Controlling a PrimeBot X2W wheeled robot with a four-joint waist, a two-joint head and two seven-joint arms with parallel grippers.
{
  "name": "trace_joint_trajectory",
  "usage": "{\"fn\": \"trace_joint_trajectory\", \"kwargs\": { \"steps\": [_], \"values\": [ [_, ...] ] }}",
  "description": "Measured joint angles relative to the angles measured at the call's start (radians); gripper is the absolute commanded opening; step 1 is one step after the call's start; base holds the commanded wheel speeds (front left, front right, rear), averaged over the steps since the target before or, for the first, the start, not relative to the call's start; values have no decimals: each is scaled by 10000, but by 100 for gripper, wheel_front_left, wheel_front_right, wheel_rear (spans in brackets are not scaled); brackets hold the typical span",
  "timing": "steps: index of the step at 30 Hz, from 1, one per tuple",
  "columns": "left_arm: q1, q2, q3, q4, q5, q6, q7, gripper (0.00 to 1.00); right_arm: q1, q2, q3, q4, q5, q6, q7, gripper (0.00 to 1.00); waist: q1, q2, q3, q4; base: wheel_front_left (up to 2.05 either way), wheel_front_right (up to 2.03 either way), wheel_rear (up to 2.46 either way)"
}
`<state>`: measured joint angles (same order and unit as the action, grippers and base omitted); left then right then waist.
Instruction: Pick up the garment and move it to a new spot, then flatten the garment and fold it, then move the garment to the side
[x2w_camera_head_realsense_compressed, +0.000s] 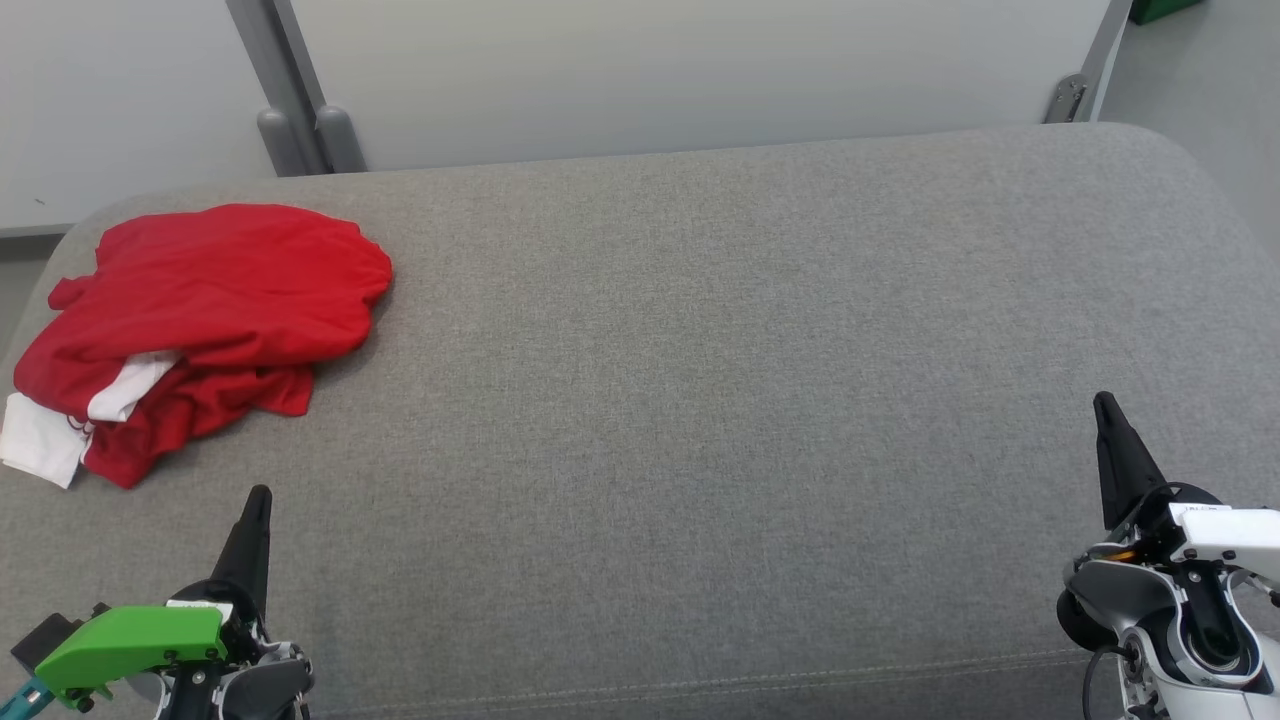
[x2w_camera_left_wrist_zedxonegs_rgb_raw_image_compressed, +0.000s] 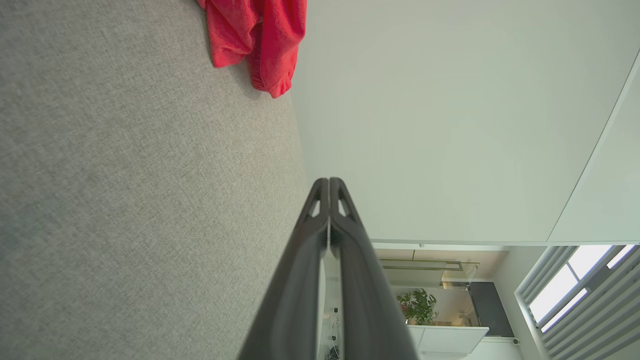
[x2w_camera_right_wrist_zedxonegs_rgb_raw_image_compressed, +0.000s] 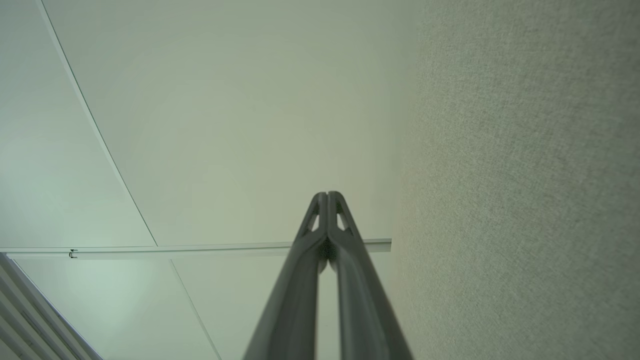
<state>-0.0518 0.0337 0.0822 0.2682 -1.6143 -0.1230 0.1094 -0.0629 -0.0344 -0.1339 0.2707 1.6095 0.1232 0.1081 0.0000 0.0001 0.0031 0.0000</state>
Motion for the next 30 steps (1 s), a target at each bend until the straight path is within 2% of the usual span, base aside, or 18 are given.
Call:
{"fn": "trace_joint_trajectory", "kwargs": {
  "steps": [20,21,30],
  "values": [
    [25,-12,-4,50,0,4,-2,0,16,19,2,44,0,-2,-2,0,0,0,0,0,0,0,0],
    [80,-46,-15,161,0,10,-2,100,92,58,8,136,0,-4,-2,100,0,0,0,0,0,0,0],
    [515,-226,-230,454,0,13,-123,100,561,253,130,405,-121,-15,-153,100,0,0,2,-3,0,0,0]
  ]
}}
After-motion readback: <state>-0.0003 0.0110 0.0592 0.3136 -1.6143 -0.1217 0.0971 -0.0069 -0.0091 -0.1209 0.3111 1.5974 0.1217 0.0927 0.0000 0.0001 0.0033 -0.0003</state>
